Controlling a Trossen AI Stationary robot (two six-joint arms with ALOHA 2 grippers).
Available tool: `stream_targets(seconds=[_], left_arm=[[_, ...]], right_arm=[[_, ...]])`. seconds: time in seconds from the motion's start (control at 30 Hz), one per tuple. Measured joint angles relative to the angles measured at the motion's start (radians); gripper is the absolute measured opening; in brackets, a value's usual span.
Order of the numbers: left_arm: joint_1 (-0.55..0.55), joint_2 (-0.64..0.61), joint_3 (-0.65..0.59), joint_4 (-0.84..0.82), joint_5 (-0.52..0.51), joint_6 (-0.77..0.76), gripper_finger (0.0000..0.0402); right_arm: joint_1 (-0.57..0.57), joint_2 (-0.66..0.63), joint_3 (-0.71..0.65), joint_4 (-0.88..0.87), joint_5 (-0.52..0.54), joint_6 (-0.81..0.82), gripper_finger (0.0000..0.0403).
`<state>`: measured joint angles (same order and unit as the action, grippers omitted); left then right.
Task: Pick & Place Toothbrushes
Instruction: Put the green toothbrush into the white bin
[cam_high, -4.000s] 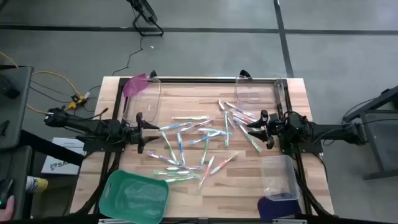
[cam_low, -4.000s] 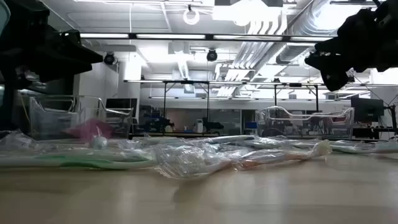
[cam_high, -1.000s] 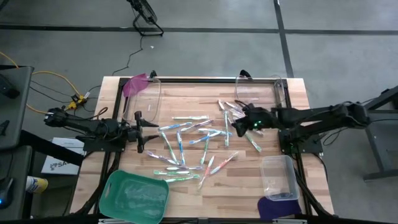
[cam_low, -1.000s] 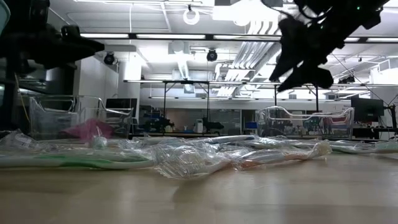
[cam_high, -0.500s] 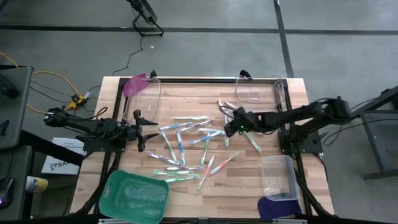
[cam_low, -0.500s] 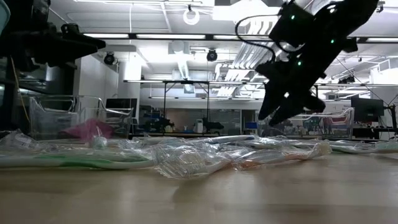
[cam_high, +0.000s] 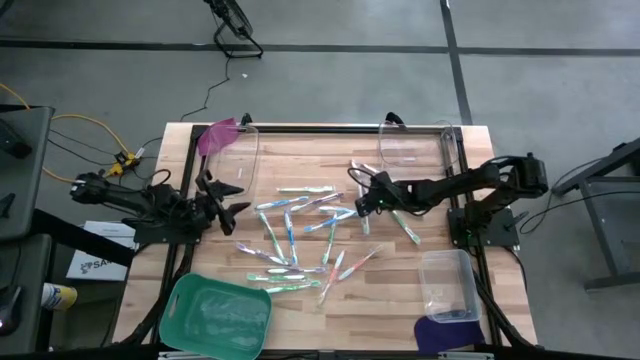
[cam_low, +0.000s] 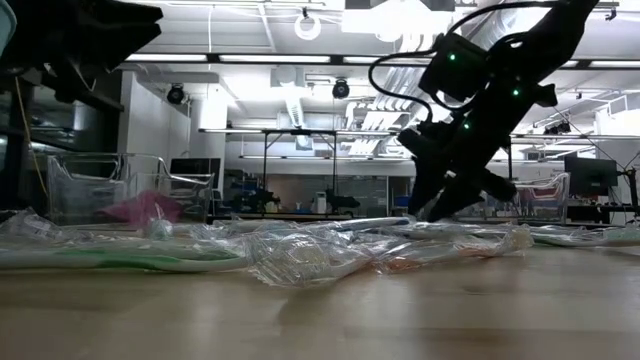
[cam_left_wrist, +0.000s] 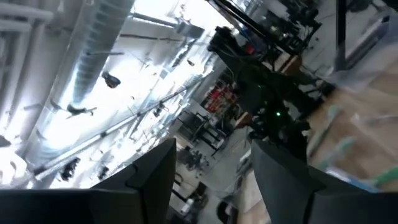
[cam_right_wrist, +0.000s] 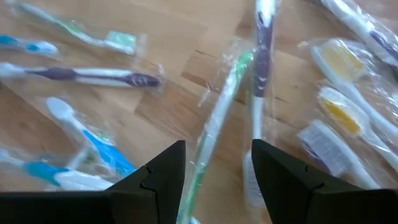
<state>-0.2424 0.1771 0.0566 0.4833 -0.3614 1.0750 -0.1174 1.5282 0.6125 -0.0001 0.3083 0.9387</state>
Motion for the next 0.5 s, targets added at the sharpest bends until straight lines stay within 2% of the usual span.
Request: stream_targets(seconds=[0.23, 0.37, 0.5], left_arm=[[0.000, 0.046, 0.020, 0.006, 0.000, 0.022, 0.0203], [0.000, 0.062, 0.022, 0.026, 0.000, 0.023, 0.0203], [0.000, 0.064, 0.023, 0.030, 0.000, 0.024, 0.0203]], right_arm=[[0.004, -0.013, 0.000, 0.007, -0.006, 0.003, 0.0177], [0.007, -0.015, 0.000, 0.013, -0.072, 0.003, 0.0177], [0.008, -0.015, 0.000, -0.009, -0.080, 0.003, 0.0177]])
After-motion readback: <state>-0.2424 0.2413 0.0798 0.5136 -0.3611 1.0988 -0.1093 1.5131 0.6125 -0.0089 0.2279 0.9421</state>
